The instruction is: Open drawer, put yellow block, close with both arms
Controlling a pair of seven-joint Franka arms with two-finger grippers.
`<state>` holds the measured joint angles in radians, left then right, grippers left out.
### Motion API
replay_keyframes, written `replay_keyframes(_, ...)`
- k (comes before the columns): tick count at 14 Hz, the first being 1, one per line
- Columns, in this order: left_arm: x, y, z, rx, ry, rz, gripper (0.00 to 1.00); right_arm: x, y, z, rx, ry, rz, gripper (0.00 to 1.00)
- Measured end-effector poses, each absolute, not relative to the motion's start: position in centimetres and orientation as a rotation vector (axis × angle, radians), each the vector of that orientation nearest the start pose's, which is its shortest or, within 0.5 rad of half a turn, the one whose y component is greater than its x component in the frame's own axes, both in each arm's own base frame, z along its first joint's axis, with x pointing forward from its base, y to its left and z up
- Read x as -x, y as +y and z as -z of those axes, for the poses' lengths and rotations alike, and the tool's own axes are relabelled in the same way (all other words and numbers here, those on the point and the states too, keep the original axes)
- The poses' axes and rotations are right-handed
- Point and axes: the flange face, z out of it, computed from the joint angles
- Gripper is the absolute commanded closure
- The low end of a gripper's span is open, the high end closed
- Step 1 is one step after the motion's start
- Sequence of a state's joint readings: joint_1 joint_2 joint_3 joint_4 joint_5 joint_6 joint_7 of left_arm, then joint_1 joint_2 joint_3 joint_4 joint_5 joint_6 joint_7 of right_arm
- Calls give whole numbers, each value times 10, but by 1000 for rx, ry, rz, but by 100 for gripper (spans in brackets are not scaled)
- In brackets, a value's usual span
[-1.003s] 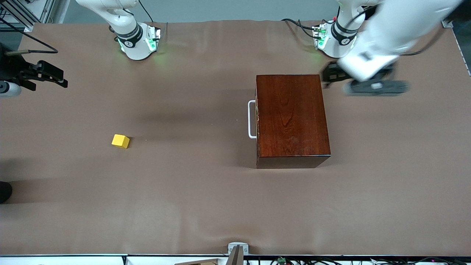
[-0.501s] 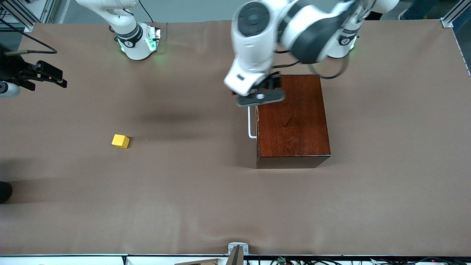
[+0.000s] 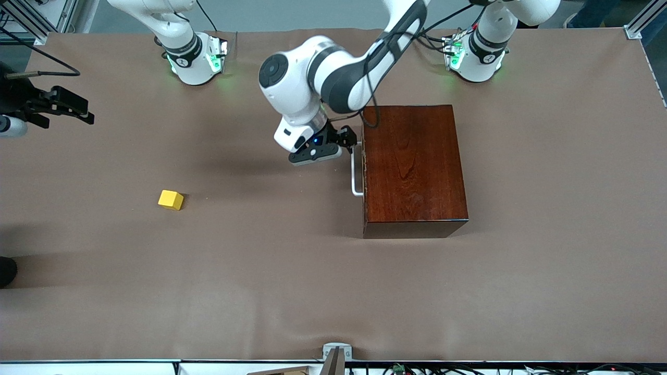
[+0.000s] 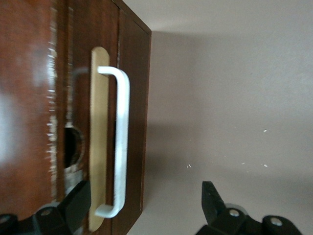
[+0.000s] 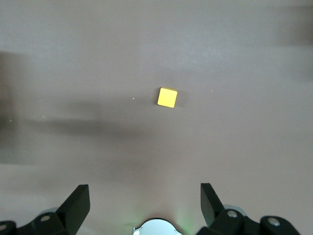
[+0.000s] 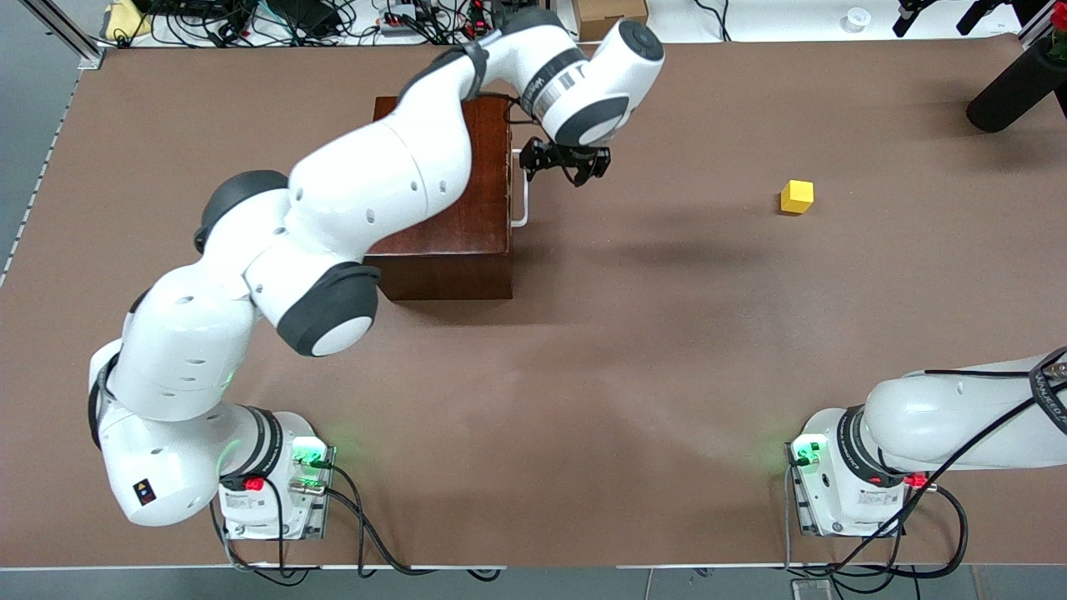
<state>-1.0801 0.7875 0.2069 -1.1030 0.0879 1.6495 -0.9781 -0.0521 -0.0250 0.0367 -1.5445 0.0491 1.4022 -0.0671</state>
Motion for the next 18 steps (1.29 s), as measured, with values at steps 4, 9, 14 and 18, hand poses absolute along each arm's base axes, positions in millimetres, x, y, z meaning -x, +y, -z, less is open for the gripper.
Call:
replay_keyframes(4,-446,-582,-315,2751,-11,117,0,-529,-2,-637,3082,-88,-178,0)
replay_keyframes(9,-443,-583,-293,2722,26,98,0,-529,-2,-637,3082,-88,-178,0)
replay_keyframes(14,-442,-582,-274,2699,35,80,0,-529,-2,-637,3082,-88,-178,0)
replay_keyframes(18,-442,-585,-271,2714,28,94,0,-529,-2,-637,3082,-88,-178,0)
